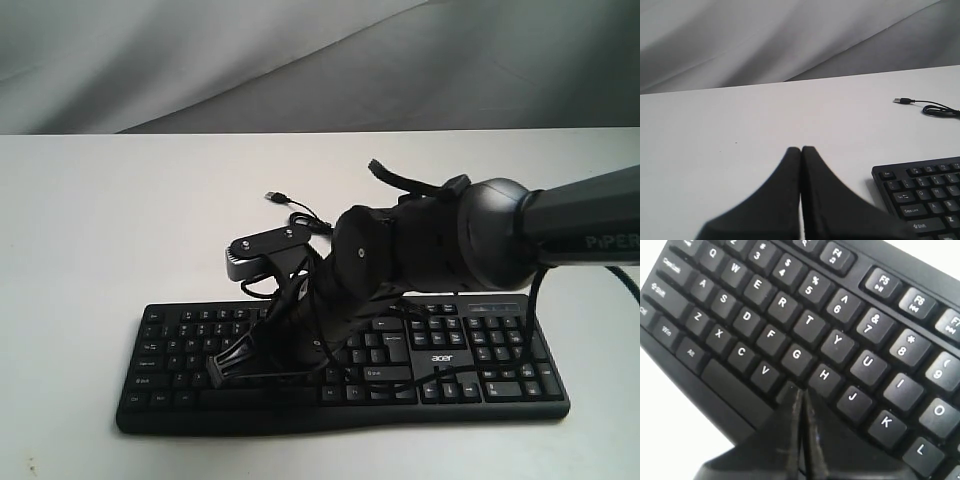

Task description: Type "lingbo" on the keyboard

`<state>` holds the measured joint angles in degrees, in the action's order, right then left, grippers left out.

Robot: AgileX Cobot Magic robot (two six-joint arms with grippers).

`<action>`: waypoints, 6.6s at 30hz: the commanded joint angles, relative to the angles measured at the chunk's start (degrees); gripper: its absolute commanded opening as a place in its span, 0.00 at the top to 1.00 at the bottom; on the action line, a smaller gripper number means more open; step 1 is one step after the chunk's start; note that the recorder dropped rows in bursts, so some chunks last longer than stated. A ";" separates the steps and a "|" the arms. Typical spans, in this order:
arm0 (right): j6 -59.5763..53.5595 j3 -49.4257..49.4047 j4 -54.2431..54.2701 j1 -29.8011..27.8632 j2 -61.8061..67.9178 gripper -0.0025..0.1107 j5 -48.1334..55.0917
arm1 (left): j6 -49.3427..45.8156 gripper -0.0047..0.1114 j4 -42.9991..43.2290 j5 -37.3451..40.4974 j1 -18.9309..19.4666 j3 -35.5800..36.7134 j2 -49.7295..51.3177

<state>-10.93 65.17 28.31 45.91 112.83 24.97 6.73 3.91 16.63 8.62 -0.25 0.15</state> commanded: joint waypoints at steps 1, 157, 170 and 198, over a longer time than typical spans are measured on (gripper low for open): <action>-0.54 -0.11 -0.19 0.02 0.27 0.98 -0.75 | 0.23 0.96 -0.46 -0.26 0.11 0.25 -0.15; -11.14 0.01 9.48 0.91 3.58 0.98 -3.85 | 0.23 0.96 -0.46 -0.26 0.11 0.25 -0.15; -11.39 0.01 7.67 0.57 -2.16 0.98 -3.82 | 0.23 0.96 -0.46 -0.26 0.11 0.25 -0.15; 2.89 -3.40 -3.34 -5.41 -3.22 0.98 -5.72 | 0.23 0.96 -0.46 -0.26 0.11 0.25 -0.15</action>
<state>-8.86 62.14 26.30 41.03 110.05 19.90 6.73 3.91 16.63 8.62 -0.25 0.15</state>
